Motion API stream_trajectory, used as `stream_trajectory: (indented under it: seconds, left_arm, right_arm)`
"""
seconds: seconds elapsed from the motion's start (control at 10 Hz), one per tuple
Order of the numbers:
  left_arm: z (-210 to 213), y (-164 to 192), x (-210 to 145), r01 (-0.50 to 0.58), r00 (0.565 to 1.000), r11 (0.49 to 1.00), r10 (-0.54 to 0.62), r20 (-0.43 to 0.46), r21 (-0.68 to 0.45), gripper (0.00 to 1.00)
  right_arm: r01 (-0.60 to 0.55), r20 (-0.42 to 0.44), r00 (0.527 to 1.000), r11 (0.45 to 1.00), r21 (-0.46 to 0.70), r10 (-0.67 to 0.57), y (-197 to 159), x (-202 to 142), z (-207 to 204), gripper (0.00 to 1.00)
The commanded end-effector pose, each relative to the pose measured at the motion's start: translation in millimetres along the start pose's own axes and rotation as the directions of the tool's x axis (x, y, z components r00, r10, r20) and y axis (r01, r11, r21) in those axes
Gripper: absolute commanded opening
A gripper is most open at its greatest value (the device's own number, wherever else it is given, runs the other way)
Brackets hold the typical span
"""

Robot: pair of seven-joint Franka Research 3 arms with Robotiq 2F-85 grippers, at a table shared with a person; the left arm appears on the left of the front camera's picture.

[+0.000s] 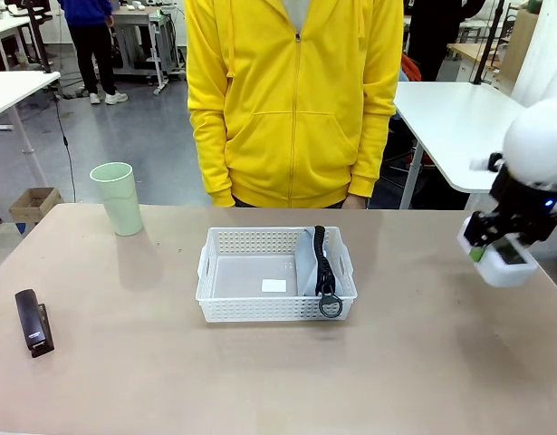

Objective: Efficiently arrange items inside the basket to fit them all.
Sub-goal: Pick up the Digital clock and place it inside the Organizing basket.

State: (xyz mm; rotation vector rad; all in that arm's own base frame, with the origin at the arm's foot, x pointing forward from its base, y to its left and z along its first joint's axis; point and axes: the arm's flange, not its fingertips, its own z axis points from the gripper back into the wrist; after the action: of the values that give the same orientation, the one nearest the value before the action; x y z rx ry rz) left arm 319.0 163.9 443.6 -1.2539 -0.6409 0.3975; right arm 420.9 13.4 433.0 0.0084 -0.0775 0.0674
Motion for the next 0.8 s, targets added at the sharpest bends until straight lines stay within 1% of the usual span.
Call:
stream_trajectory:
  seconds: [0.0, 0.1, 0.2, 0.3, 0.4, 0.6, 0.7]
  left_arm:
    - [2, 1, -2, 0.016, 1.0, 1.0, -0.016, -0.008, -0.007, 1.0]
    - [2, 1, -2, 0.016, 1.0, 1.0, -0.016, -0.008, -0.007, 1.0]
    - [2, 1, -2, 0.016, 1.0, 1.0, -0.016, -0.008, -0.007, 1.0]
    - [2, 1, -2, 0.016, 1.0, 1.0, -0.016, -0.008, -0.007, 1.0]
    - [2, 1, -2, 0.016, 1.0, 1.0, -0.016, -0.008, -0.007, 1.0]
    - [2, 1, -2, 0.016, 1.0, 1.0, -0.016, -0.008, -0.007, 1.0]
    - [2, 1, -2, 0.016, 1.0, 1.0, -0.016, -0.008, -0.007, 1.0]
  right_arm:
    - [0.017, 0.069, 0.997, 1.0, 0.017, -0.018, -4, -12, 36, 0.18]
    - [0.017, 0.082, 0.996, 1.0, 0.02, -0.019, -3, -13, 40, 0.18]
    - [0.016, 0.074, 0.997, 0.999, 0.036, -0.018, -2, -11, 37, 0.0]
    - [0.025, 0.05, 0.998, 0.998, 0.053, -0.028, -6, -7, 30, 0.18]
    - [0.007, 0.08, 0.997, 1.0, 0.003, -0.007, -1, -17, 49, 0.18]
    - [0.007, 0.08, 0.997, 1.0, 0.003, -0.007, -1, -17, 49, 0.18]
    - [0.012, 0.065, 0.998, 1.0, 0.014, -0.013, -1, -15, 42, 0.78]
